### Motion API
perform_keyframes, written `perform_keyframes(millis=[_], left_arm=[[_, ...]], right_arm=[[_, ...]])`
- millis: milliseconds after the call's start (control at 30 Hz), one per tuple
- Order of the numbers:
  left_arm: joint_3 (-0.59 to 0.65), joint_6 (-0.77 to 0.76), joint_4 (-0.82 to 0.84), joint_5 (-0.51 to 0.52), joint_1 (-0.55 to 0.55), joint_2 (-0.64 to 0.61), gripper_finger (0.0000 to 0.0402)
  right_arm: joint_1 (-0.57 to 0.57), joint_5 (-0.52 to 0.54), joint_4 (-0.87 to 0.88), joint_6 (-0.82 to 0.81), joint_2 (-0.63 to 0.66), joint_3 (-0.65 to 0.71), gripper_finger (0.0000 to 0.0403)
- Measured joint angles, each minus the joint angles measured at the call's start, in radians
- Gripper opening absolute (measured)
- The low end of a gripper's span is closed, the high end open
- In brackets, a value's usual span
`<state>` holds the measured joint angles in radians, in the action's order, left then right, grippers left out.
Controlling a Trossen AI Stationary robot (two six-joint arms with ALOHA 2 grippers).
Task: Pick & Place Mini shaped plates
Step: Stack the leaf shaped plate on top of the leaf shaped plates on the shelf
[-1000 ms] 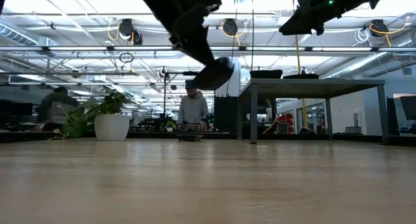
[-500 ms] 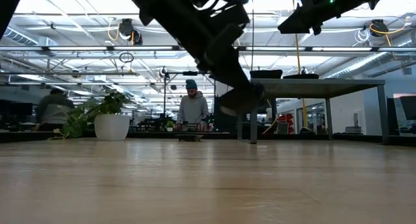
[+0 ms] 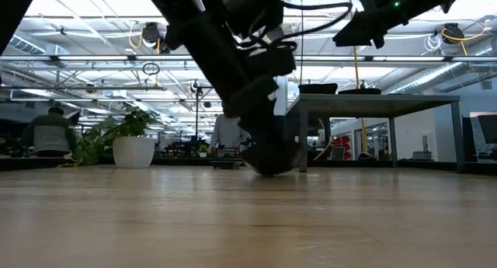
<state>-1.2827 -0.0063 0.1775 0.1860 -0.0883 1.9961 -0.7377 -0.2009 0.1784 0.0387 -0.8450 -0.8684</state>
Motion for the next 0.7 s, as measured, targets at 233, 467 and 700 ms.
perform_keyframes(millis=[233,467,700], left_arm=[[-0.001,-0.058,-0.032,0.02,-0.001,-0.018,0.0053],[-0.002,-0.127,-0.014,0.027,-0.001,-0.049,0.0133],[-0.002,-0.105,0.148,0.089,0.003,-0.174,0.0181]], right_arm=[[0.035,-0.065,0.006,0.004,0.0,0.0,0.013],[0.097,-0.065,0.006,0.004,-0.02,0.0,0.013],[0.191,-0.063,0.007,0.003,-0.113,0.0,0.013]])
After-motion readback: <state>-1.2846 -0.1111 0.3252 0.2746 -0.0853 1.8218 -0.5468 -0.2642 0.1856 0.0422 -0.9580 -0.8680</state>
